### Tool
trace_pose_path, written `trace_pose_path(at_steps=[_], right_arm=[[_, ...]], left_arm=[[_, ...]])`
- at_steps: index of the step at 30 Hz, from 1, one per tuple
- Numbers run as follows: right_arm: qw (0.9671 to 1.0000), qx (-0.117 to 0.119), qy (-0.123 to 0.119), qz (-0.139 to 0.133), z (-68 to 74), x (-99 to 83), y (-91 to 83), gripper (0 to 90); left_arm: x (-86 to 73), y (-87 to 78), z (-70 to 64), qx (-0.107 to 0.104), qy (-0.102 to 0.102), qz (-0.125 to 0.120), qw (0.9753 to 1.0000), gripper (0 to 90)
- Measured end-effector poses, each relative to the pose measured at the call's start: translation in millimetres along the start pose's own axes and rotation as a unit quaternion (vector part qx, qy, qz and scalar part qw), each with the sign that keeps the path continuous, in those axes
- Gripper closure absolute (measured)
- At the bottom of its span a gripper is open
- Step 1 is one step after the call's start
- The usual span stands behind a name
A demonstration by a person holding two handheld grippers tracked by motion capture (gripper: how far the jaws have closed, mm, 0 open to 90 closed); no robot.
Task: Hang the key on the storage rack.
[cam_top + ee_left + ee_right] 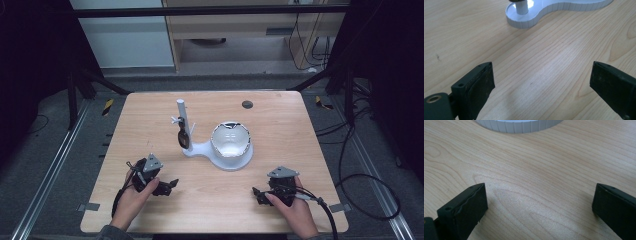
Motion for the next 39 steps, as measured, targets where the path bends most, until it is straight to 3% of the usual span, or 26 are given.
trace_pose_path(at_steps=[7,17,28,39], right_arm=[[1.0,0.0,0.0,0.0,0.1,0.0,0.0,0.4],[1.0,0.001,0.0,0.0,0.0,0.0,-0.1,0.4],[1.0,0.001,0.0,0.0,0.0,0.0,-0.1,0.4],[1.0,0.001,0.0,0.0,0.0,0.0,-0.1,0.4]], left_arm=[[-14.2,3.8,4.5,0.002,-0.018,0.015,0.9997,5.2],[-35.1,7.2,22.4,0.022,-0.043,0.036,0.9982,5.4],[-27.8,19.6,49.3,0.036,-0.059,0.026,0.9973,5.6],[-22.1,33.4,53.5,0.043,-0.056,0.008,0.9974,3.4]])
Point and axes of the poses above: each handheld gripper's, and its own axes: y roughly forward along the jaws, x roughly out of its top, z roughly to its left, the point moved 3 cm from there along y, roughly forward along the jaws, and after that the axes turned 1 degree about y, right-handed, at the moved point
